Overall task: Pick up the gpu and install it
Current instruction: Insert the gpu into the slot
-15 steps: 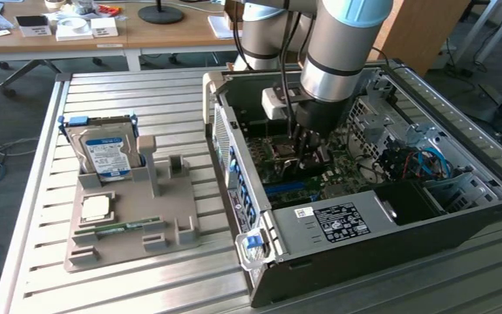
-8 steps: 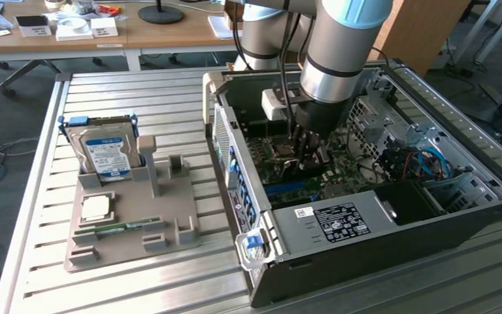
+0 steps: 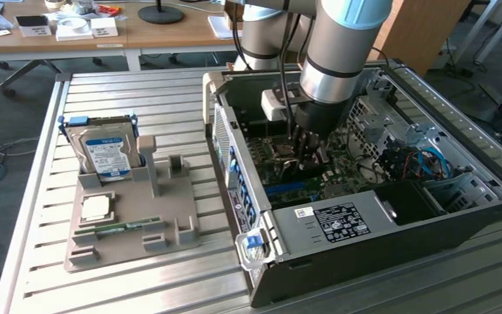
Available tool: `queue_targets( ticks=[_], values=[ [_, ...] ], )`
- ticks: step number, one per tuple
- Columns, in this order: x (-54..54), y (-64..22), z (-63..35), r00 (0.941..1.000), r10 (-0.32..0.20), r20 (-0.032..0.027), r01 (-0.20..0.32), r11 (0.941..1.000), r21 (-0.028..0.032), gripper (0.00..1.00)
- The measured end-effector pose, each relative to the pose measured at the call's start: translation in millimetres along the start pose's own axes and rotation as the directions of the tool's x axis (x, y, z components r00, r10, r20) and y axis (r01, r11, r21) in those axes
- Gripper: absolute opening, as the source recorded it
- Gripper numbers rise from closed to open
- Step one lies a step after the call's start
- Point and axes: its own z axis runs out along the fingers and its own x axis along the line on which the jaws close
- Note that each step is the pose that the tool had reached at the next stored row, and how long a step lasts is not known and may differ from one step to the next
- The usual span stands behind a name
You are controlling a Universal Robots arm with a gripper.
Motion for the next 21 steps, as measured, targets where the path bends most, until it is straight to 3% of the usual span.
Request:
queue_targets(
  ticks=[2,21],
  values=[
    [0.2,1.1,4.0,1.0000,0.000,-0.0018,0.000,1.0000,-0.0001,0.27],
    [0.2,0.6,6.6,1.0000,0.000,-0.0018,0.000,1.0000,-0.0001,0.27]
  ],
)
